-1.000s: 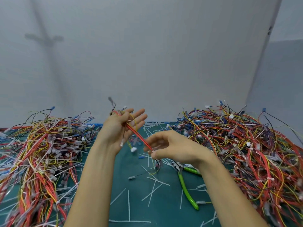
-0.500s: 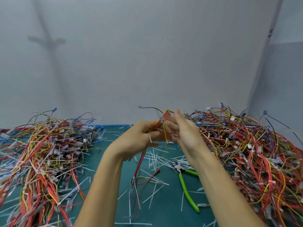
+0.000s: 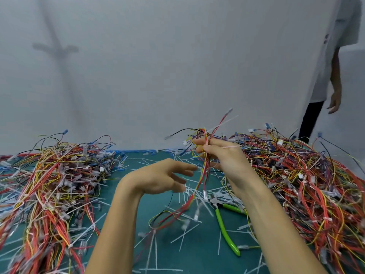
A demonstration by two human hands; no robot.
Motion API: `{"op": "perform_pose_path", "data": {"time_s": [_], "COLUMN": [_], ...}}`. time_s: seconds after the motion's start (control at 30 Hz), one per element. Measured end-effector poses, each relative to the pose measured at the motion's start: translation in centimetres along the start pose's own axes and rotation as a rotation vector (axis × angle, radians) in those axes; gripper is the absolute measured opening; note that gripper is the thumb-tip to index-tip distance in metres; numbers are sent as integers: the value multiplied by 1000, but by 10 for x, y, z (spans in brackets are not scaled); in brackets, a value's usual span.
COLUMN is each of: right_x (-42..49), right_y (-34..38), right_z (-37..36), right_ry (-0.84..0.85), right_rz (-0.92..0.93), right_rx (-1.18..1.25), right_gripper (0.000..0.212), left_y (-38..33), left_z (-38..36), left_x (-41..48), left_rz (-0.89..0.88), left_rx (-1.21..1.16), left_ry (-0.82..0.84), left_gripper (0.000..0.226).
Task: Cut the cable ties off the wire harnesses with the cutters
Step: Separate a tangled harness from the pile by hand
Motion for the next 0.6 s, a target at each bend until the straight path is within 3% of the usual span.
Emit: {"op": "perform_pose_path", "data": {"time_s": [0.17,0.4,0.6], "right_x": [-1,-4,-7], "right_y": [-1,-5,-5], "right_z": [-14,-28,-29], "right_ry": [90,211,234], "right_rz": [15,39,55], "right_rx": [24,16,-4], "right_gripper": [24,28,32], "left_y": [5,4,5], "left_z": [25,33,38], "left_x": [-1,1,-1], "left_rz": [47,50,13], "left_rx": [-329,-736,-684], "left_ry": [-414,-658,-868], "left_gripper": [38,23,24]}}
Point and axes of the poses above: each hand's wrist, its own x-axis towards the middle knuckle, its own z-axis out of the back of the hand, y = z × x, the point moved 6 cm from there along x, towards the middle knuckle, and after that the axes turned 4 degrees about -y, right-handed, at the moved point
